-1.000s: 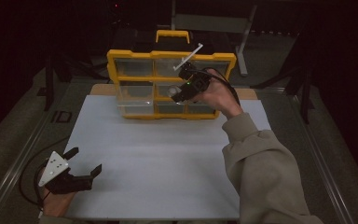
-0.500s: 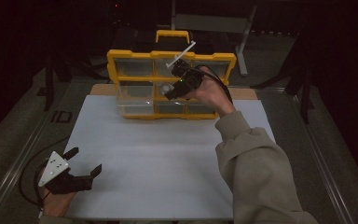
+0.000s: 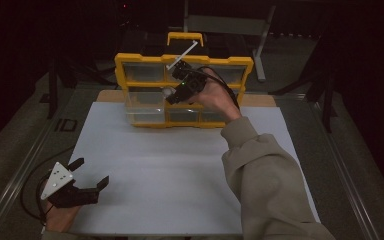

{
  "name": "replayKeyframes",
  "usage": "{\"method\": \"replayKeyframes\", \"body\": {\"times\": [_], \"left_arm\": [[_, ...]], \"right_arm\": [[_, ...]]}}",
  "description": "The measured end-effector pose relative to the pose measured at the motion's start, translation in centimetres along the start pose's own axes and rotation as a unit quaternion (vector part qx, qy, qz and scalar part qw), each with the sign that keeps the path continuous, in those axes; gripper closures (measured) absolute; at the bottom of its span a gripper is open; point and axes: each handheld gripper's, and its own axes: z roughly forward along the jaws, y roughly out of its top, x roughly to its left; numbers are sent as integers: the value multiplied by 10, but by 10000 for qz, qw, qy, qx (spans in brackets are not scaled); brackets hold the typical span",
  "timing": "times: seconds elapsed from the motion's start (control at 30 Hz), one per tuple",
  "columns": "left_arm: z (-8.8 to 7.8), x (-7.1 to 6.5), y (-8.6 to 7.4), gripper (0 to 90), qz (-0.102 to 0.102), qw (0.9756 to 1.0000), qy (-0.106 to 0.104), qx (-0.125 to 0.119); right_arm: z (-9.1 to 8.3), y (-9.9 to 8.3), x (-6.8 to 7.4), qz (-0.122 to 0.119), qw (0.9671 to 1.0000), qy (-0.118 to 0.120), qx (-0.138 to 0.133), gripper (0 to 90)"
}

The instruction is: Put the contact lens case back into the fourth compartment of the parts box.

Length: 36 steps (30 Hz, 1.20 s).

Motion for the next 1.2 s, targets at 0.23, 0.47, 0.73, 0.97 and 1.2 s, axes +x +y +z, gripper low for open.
{"method": "replayKeyframes", "body": {"times": [0.23, 0.47, 0.73, 0.97, 1.2], "left_arm": [[0, 0, 0, 0, 3, 10000, -3, 11], [0, 0, 0, 0, -3, 10000, -9, 7], [0, -1, 0, 0, 19, 10000, 0, -1], [-2, 0, 0, 0, 3, 10000, 4, -22], [-2, 0, 0, 0, -9, 10000, 8, -35]], "right_arm": [[7, 6, 2, 33, 10000, -33, -59, 485], [14, 11, 5, 29, 9999, -8, -106, 485], [23, 16, 10, 15, 9999, 5, -133, 485], [34, 21, 11, 53, 9999, -80, -138, 485], [39, 25, 10, 163, 9996, -99, -230, 484]]}}
